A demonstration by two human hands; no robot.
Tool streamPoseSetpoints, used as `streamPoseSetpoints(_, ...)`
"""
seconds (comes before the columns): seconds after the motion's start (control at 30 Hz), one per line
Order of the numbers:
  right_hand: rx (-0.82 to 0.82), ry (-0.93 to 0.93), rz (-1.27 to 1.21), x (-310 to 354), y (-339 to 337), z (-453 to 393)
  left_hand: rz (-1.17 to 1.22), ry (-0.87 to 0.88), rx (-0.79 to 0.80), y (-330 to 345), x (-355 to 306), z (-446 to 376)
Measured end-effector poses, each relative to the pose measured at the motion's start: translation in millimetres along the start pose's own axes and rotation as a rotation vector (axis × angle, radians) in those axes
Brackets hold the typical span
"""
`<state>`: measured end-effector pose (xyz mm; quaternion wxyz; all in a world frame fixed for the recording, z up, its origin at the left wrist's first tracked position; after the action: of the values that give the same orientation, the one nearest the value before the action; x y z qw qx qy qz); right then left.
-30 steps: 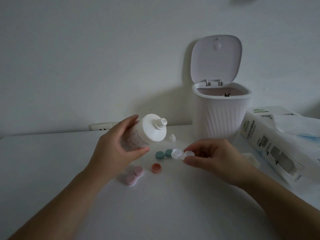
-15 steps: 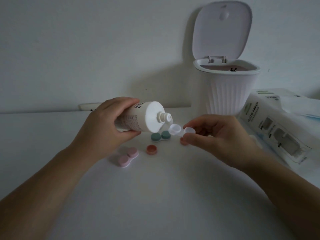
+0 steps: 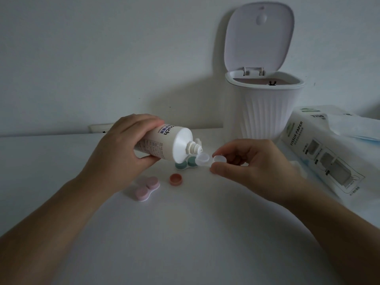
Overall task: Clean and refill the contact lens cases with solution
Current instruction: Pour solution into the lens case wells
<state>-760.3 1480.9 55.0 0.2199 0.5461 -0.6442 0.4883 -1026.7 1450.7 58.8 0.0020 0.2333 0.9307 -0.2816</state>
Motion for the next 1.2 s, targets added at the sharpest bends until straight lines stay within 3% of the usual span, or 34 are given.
streamPoseSetpoints(1.2, 0.055, 0.008, 0.016, -2.2, 4.2, 2.1, -0.079, 0.163, -0.082, 0.7, -7.1, -6.3)
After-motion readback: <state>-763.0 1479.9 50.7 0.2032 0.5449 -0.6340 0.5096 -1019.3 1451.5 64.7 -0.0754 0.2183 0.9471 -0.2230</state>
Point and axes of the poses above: each hand's wrist, its own z-axis away from the middle knuckle, its own y-axis out of the palm, x = y × z, the point moved 3 cm from there along -z, towards the middle knuckle, and after that the axes turned 12 degrees about -x, right-handed, at the moved point
